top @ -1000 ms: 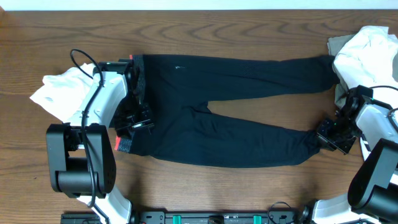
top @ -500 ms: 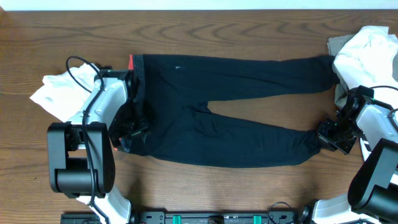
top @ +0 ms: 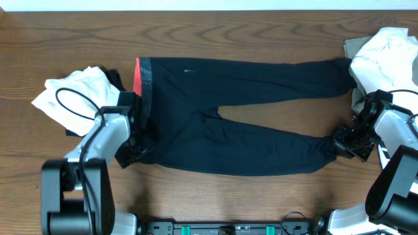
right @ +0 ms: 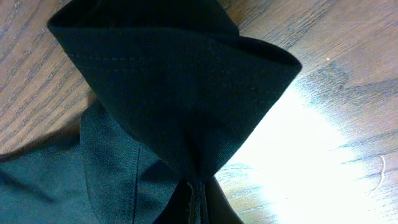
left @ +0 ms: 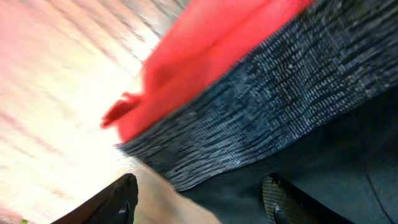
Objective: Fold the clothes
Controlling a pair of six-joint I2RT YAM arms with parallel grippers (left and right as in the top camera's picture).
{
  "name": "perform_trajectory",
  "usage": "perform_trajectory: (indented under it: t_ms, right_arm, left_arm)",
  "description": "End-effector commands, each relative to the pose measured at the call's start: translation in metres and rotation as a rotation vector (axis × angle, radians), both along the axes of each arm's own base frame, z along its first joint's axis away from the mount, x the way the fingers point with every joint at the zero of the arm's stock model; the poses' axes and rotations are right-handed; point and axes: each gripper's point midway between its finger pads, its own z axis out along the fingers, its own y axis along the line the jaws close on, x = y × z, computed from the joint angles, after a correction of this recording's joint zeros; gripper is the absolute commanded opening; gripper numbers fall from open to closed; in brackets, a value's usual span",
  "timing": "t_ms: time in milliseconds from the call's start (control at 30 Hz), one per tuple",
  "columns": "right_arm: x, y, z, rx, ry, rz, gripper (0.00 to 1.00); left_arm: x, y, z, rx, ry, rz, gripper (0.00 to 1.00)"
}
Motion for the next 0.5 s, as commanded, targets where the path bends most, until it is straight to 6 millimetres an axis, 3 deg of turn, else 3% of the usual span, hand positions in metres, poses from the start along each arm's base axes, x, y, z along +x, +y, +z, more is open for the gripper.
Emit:
perform_trajectory:
  t_ms: [0,200,467]
  right_arm:
    - [-0.002,-0.004,0.002,-0.015,-0.006,0.011,0.02]
    - [-0.002,-0.004,0.002,-0.015,-0.006,0.011,0.02]
    - [-0.002,-0.003,0.002,-0.014,-0.004,0.011,0.01]
  left_arm:
    - [0.005,0.01,0.013,0.057,-0.061,0.029,0.66]
    - [0.0,0.017,0.026,0.101,-0.11,0.132,0.67]
    - [-0.006,0.017,0.0,0.101,-0.15,0.231,0.67]
